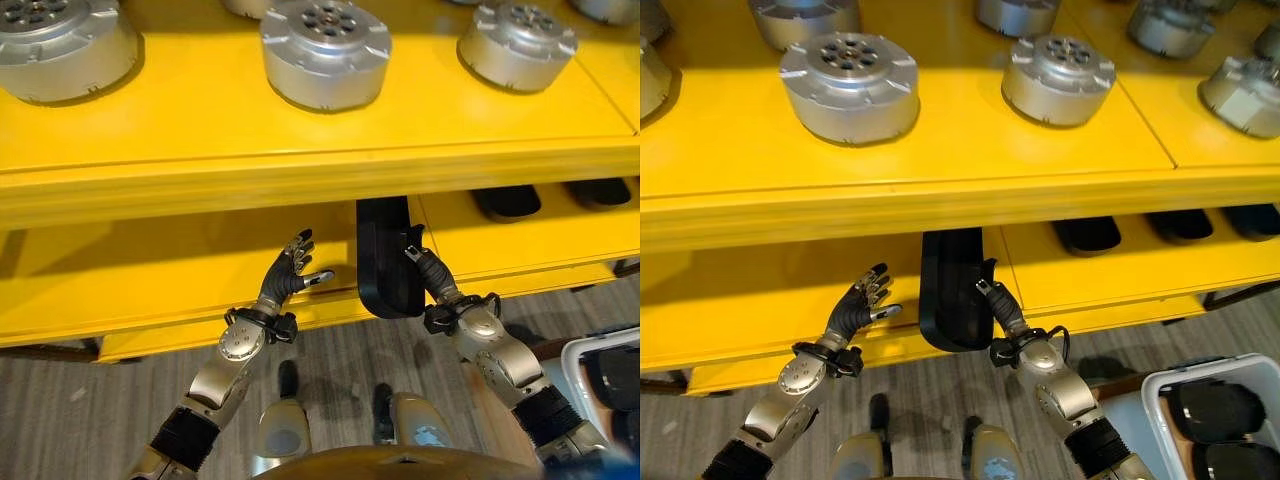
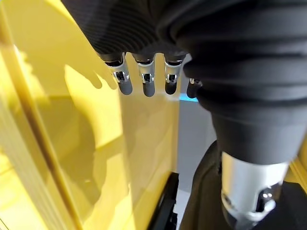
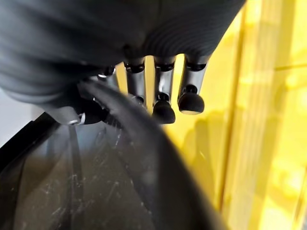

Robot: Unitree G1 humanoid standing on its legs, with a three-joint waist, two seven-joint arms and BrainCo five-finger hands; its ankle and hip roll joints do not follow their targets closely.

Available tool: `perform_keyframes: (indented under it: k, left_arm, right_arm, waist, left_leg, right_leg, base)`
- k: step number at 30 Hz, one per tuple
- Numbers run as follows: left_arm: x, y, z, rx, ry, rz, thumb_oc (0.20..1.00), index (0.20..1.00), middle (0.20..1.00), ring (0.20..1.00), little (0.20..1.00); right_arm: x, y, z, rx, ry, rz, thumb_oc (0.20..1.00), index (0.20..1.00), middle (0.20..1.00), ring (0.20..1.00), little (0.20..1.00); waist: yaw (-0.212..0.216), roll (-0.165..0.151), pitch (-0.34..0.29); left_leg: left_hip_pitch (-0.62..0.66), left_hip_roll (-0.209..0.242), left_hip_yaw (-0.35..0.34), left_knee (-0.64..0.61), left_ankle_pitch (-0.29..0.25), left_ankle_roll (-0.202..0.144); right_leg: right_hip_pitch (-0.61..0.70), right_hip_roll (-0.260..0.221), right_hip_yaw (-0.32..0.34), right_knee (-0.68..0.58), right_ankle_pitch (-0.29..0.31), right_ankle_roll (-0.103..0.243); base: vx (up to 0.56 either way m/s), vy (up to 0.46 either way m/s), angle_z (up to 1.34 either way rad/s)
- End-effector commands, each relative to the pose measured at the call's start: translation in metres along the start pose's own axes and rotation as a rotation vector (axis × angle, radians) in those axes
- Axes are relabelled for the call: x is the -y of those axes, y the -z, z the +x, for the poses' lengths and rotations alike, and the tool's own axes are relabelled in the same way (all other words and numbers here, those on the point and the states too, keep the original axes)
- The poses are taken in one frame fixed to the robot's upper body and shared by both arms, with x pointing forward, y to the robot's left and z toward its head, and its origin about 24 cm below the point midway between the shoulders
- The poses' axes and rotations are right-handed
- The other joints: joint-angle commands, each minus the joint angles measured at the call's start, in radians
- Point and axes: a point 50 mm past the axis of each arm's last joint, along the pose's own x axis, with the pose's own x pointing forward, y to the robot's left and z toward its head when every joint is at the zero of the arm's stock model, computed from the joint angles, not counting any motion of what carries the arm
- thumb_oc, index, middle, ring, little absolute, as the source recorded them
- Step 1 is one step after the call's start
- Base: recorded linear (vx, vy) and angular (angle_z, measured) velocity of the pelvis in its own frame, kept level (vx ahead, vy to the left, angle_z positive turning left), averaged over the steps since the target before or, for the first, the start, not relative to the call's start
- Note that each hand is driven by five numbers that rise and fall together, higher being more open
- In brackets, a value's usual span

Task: Move parts from the plastic box to the shelf.

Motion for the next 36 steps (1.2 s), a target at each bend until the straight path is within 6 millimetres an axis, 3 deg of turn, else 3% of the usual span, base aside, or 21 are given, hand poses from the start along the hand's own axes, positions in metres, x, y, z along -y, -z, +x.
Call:
perform_keyframes:
  k: [1,13,22,26,27,31,36]
  left_arm:
    - [0.013,-0.028,0.009,0.108,0.077,-0.012,1.000,1.000,1.000,1.000,1.000]
    - [0.020,-0.038,0.020,0.079,0.127,-0.030,1.000,1.000,1.000,1.000,1.000]
    - [0.027,-0.049,0.030,0.052,0.189,0.002,1.000,1.000,1.000,1.000,1.000]
    - [0.029,-0.058,0.035,0.074,0.210,0.026,1.000,1.000,1.000,1.000,1.000]
    - [0.030,-0.063,0.037,0.087,0.224,0.040,1.000,1.000,1.000,1.000,1.000]
    - [0.028,-0.074,0.038,0.111,0.244,0.046,1.000,1.000,1.000,1.000,1.000]
    - [0.029,-0.076,0.036,0.126,0.271,0.032,1.000,1.000,1.000,1.000,1.000]
  right_arm:
    - [0.011,-0.042,0.002,0.183,0.035,-0.047,0.200,0.200,0.200,0.200,0.200]
    - [0.029,-0.069,0.010,0.209,0.095,-0.149,0.200,0.200,0.200,0.200,0.200]
    - [0.044,-0.100,0.028,0.230,0.190,-0.215,0.200,0.200,0.200,0.200,0.200]
    - [0.053,-0.121,0.036,0.244,0.242,-0.241,0.200,0.200,0.200,0.200,0.200]
    - [0.063,-0.138,0.039,0.256,0.278,-0.266,0.200,0.200,0.200,0.200,0.200]
    - [0.082,-0.171,0.042,0.261,0.346,-0.272,0.200,0.200,0.200,0.200,0.200]
    - [0.101,-0.183,0.044,0.235,0.399,-0.271,0.200,0.200,0.200,0.200,0.200]
  waist:
    - [0.005,0.008,0.033]
    - [0.019,-0.003,0.068]
    - [0.040,-0.035,0.119]
    - [0.051,-0.043,0.143]
    - [0.062,-0.044,0.157]
    - [0.087,-0.040,0.190]
    - [0.105,-0.031,0.217]
  left_leg:
    - [0.066,-0.005,-0.005,0.039,-0.106,0.021]
    - [0.010,0.013,-0.006,0.078,-0.094,0.006]
    - [-0.092,0.026,0.011,0.266,-0.158,0.022]
    - [-0.141,0.031,0.003,0.341,-0.184,0.026]
    - [-0.172,0.030,-0.004,0.382,-0.201,0.029]
    - [-0.221,0.017,-0.020,0.439,-0.228,0.036]
    - [-0.249,0.004,-0.022,0.468,-0.241,0.045]
  right_leg:
    - [0.028,0.070,-0.021,0.053,-0.015,-0.002]
    - [0.021,0.061,-0.050,0.049,-0.019,-0.018]
    - [-0.032,0.044,-0.074,0.192,-0.056,-0.034]
    - [-0.063,0.041,-0.076,0.259,-0.078,-0.043]
    - [-0.084,0.038,-0.077,0.302,-0.096,-0.050]
    - [-0.140,0.026,-0.082,0.389,-0.129,-0.057]
    - [-0.188,0.016,-0.089,0.449,-0.146,-0.062]
  base:
    - [0.00,-0.050,0.24]
    - [-0.09,-0.015,0.03]
    - [-0.09,-0.029,0.06]
    - [-0.07,-0.029,0.11]
    - [-0.09,-0.019,0.16]
    - [-0.11,-0.003,0.10]
    - [-0.13,0.019,0.06]
